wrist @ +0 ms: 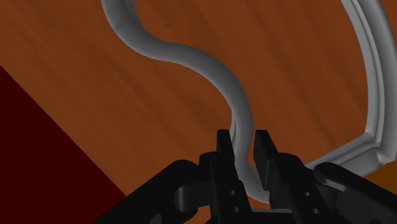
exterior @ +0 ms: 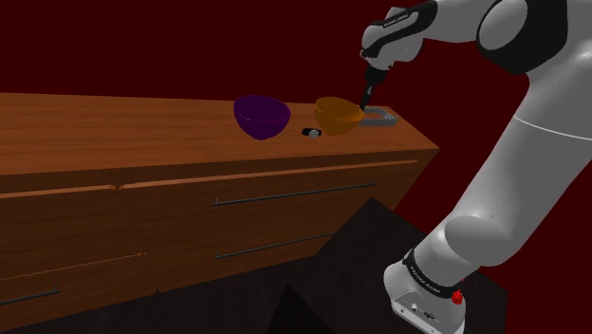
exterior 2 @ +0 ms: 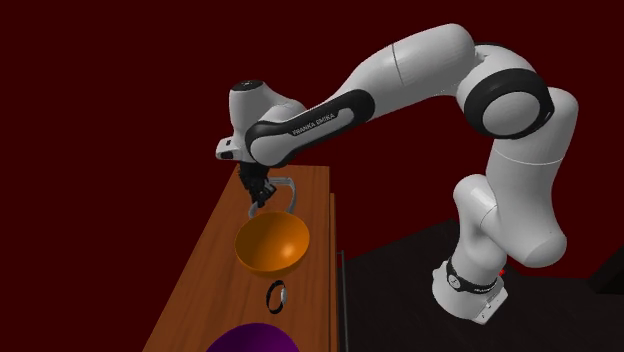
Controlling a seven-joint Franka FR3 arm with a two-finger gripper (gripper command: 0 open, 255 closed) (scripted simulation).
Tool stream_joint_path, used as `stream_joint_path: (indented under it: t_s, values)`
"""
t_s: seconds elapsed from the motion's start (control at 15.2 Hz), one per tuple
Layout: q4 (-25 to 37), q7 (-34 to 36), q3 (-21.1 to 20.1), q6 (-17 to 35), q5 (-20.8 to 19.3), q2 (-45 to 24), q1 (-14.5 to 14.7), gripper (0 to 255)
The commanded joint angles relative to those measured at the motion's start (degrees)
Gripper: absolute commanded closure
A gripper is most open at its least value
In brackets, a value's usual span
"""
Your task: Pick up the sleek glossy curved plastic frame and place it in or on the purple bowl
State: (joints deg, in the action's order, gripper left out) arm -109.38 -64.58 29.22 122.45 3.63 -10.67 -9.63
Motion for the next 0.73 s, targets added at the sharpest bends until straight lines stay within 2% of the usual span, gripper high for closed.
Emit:
stream_joint_path:
  t_s: [0.0, 0.66]
  values:
    - [1.0, 0.2, 0.1, -1.6, -0.4, 0.7, 0.1, 255]
    - [6.4, 0.9, 0.4, -8.8, -1.7, 2.8, 0.3, 255]
